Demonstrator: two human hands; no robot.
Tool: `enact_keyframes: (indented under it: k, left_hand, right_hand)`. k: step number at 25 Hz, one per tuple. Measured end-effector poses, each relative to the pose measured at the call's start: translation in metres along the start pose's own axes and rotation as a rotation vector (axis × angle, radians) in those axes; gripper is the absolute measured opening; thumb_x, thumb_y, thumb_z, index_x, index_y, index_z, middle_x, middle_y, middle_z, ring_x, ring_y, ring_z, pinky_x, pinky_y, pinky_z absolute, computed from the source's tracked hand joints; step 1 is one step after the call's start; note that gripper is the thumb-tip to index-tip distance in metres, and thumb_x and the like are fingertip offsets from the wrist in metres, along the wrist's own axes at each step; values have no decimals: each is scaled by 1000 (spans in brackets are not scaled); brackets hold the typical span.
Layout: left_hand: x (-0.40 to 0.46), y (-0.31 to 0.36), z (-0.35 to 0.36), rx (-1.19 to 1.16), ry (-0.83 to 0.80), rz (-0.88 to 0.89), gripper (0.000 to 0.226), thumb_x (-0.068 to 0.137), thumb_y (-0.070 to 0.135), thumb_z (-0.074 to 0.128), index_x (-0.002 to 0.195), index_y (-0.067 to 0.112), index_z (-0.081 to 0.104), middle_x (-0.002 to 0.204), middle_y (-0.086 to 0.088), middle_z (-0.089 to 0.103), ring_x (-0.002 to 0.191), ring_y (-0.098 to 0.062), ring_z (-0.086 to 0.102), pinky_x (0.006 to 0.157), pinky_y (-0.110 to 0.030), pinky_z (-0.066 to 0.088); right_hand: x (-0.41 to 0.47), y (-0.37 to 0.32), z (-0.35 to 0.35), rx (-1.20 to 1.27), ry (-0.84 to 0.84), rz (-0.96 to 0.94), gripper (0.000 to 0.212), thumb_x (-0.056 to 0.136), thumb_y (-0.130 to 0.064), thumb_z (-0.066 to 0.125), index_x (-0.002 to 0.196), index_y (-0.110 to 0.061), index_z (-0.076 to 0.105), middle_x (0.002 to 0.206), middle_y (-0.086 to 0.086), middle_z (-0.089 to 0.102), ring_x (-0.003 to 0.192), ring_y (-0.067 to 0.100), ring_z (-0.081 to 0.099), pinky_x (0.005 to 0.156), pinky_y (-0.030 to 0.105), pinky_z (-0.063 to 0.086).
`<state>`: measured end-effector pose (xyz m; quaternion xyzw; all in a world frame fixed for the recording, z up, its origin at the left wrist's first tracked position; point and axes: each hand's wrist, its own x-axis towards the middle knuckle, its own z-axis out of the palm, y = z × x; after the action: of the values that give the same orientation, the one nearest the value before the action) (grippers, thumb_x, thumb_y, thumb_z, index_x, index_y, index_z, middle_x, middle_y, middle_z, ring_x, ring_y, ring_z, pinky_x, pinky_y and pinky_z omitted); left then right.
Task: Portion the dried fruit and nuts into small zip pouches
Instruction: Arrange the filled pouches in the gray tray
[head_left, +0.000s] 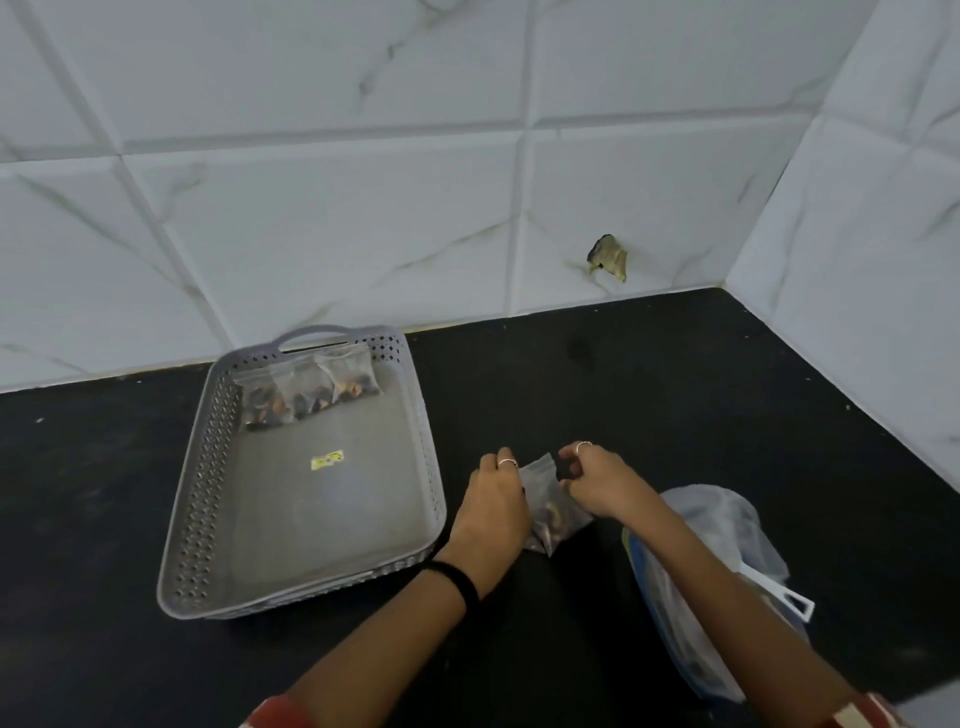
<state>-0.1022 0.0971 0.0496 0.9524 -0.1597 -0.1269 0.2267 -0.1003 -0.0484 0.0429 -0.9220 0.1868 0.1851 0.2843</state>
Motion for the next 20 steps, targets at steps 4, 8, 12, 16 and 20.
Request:
enact_keyframes:
  k: [4, 8, 12, 16, 20]
  left_hand:
    - [7, 4, 13, -33, -20, -103, 38, 98, 11, 45, 134, 1, 43, 137, -17, 45, 124, -28, 47, 104, -32, 40]
    - [15, -1, 20, -263, 25, -222, 18, 96, 12, 52, 112, 7, 61, 115, -10, 61, 94, -14, 60, 81, -23, 52]
    - [11, 9, 9, -443, 101, -184, 8, 97, 11, 51, 100, 13, 58, 93, 1, 61, 69, -1, 53, 54, -6, 44]
    - [9, 19, -12, -574, 174, -126, 10, 96, 8, 51, 95, 16, 56, 84, 8, 58, 70, 0, 57, 53, -3, 44]
    - [8, 13, -35, -642, 268, -85, 10, 96, 10, 53, 97, 17, 59, 94, -1, 67, 78, -5, 62, 56, -6, 47]
  right_hand:
    - [1, 5, 5, 2, -126, 46, 46, 87, -14, 59, 130, -20, 46, 119, 6, 58, 104, 20, 58, 84, 30, 48]
    - [2, 10, 2, 69, -116, 50, 42, 88, -16, 59, 128, -22, 47, 119, 5, 56, 103, 19, 55, 80, 29, 45]
    - [8, 19, -5, 179, -125, 22, 20, 87, -16, 60, 107, -18, 59, 107, 5, 63, 96, 19, 59, 85, 35, 51]
    - [3, 18, -27, 385, -162, -102, 10, 87, -12, 63, 96, -16, 64, 100, 6, 66, 97, 19, 62, 89, 36, 51]
    - [-7, 0, -45, 547, -182, -217, 16, 88, -9, 63, 104, -12, 65, 102, 6, 68, 98, 17, 64, 81, 28, 53]
